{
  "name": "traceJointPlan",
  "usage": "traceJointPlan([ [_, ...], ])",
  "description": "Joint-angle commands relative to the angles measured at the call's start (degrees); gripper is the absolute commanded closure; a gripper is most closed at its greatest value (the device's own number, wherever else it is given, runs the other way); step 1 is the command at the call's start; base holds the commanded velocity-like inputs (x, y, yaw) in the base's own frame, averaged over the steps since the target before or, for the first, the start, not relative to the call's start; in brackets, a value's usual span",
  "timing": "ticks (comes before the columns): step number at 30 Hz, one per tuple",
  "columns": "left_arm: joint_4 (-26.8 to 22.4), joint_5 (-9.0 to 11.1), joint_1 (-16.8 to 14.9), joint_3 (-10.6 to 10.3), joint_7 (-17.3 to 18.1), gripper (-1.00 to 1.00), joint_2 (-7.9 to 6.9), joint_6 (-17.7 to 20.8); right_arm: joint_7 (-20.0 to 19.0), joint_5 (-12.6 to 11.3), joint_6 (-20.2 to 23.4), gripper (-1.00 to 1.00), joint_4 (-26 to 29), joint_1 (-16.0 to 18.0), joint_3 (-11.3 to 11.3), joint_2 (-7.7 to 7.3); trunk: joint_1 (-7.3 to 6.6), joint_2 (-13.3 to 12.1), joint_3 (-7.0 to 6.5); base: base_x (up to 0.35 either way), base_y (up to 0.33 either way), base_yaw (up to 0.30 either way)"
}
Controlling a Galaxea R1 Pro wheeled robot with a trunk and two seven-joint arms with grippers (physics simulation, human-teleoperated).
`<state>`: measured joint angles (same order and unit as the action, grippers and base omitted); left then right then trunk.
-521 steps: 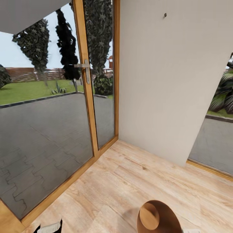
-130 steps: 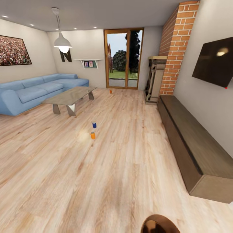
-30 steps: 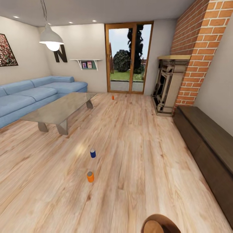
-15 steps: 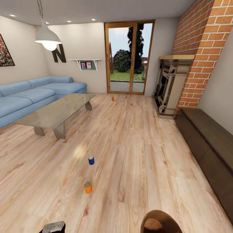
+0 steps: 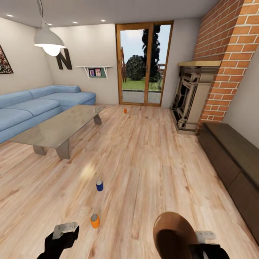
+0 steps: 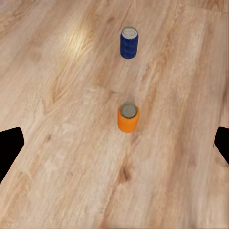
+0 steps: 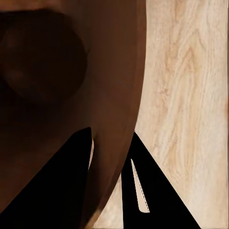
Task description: Put the three can of soda from the living room inside the tash can in the kitchen.
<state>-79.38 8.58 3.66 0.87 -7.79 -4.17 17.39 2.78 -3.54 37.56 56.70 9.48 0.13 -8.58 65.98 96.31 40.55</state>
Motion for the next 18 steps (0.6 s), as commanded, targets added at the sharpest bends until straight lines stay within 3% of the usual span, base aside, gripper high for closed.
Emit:
traceJointPlan([
  [1,-0.29,0.01,-0.02,0.01,-0.01,-1.00,0.11,0.10,-0.15,-0.47,2.07,1.00,-0.15,2.16,0.04,0.05,0.00,0.00,0.01,0.276,0.000,0.000],
  [3,-0.69,0.03,-0.04,-0.05,0.01,-1.00,0.25,0.24,-0.21,-0.72,7.84,1.00,-0.17,6.61,0.03,0.12,0.00,0.00,0.01,0.276,0.000,0.000],
  [6,-1.03,0.00,-0.23,-0.07,0.01,-1.00,0.64,0.95,-0.26,-0.80,12.14,1.00,-0.20,10.44,-0.01,0.13,0.00,0.00,0.01,0.276,0.000,0.000],
  [10,-1.21,0.01,-1.76,-0.08,0.14,-1.00,1.06,5.62,-0.24,-0.84,14.64,1.00,-0.22,13.91,-0.10,0.12,0.00,0.00,0.01,0.268,0.001,0.000],
  [17,-2.21,0.21,-7.61,-0.07,0.27,-1.00,1.61,21.62,-0.29,-0.85,17.41,1.00,-0.26,17.13,-0.02,0.20,0.00,0.00,0.01,0.149,0.008,0.000],
  [18,-2.29,0.18,-10.53,-0.06,0.26,-1.00,2.24,27.46,-0.30,-0.85,18.00,1.00,-0.26,17.74,0.00,0.21,0.00,0.00,0.01,0.046,0.003,0.000],
])
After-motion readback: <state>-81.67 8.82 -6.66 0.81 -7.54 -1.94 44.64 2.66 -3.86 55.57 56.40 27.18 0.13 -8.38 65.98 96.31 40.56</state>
